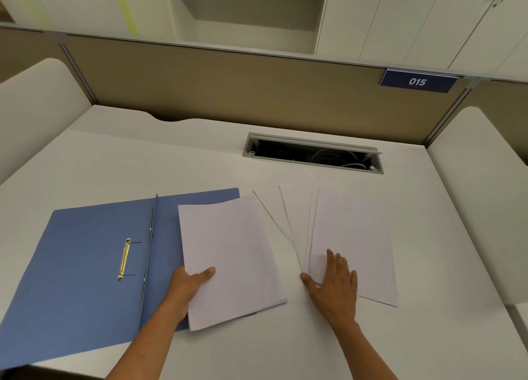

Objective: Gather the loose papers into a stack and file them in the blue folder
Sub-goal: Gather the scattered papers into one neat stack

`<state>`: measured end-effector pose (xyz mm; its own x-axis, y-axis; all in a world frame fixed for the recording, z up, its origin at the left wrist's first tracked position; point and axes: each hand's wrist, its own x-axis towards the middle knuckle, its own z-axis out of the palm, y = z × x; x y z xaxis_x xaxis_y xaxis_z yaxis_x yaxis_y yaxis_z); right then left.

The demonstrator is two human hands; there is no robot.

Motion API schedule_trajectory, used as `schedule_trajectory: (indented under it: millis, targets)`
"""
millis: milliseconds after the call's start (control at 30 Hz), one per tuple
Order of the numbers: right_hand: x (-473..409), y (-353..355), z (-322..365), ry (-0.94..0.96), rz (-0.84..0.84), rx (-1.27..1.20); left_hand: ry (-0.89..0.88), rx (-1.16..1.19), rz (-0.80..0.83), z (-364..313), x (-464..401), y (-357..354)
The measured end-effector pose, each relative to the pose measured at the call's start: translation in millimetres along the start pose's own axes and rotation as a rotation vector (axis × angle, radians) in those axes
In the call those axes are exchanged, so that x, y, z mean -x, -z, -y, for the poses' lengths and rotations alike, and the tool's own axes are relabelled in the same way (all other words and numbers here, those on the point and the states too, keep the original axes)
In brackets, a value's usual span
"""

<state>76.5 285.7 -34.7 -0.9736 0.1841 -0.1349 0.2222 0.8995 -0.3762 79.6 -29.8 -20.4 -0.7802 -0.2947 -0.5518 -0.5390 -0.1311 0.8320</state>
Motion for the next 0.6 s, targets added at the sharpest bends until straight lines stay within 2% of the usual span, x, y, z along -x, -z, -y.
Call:
schedule_trajectory:
  millis: [200,600]
  targets:
    - [1.7,3.1,7.8,0.006,0.011,0.085,-0.016,0.014,0.014,0.0,2.6,0.6]
    - [8.3,34.4,7.3,0.024,-0.164,-0.017,-0.033,-0.002,0.031,1.4,2.3,2.3]
